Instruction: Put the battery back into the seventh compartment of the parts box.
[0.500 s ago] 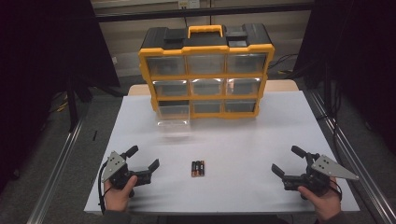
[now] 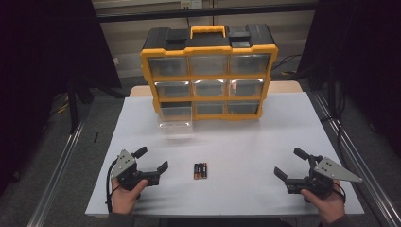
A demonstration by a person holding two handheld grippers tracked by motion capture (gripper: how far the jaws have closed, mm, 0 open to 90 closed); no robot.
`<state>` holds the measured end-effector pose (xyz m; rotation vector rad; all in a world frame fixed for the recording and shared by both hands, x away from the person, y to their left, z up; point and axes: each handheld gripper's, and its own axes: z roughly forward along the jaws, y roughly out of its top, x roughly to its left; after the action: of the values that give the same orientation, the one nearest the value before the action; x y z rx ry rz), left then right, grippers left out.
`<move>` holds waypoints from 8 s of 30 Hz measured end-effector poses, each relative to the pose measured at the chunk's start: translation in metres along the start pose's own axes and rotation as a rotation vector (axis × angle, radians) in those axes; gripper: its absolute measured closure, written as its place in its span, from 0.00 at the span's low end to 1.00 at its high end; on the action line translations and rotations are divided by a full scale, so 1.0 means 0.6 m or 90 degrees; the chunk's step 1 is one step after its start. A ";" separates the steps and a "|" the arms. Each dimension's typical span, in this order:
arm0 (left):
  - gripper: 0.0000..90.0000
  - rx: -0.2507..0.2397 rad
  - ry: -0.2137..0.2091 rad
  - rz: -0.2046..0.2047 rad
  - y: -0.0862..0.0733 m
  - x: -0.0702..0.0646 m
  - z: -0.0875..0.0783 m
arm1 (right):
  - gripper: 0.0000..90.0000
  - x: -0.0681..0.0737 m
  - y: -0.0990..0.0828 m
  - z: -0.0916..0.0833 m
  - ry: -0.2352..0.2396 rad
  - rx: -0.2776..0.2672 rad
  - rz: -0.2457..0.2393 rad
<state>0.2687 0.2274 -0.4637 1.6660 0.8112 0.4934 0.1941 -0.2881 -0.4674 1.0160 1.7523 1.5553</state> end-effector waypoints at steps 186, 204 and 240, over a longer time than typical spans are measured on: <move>0.43 0.318 -0.012 -0.047 0.237 0.039 0.213 | 0.01 -0.003 0.003 -0.012 0.028 -0.016 0.008; 0.24 0.284 -0.070 -0.036 0.183 -0.007 0.167 | 0.01 -0.002 0.003 -0.011 0.024 -0.013 0.007; 0.36 0.328 -0.132 0.009 0.050 -0.083 0.143 | 0.01 -0.002 0.004 -0.012 0.025 -0.014 0.007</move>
<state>0.3023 0.1301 -0.4513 2.1545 0.8143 0.1159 0.1889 -0.2929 -0.4642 0.9918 1.7543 1.6080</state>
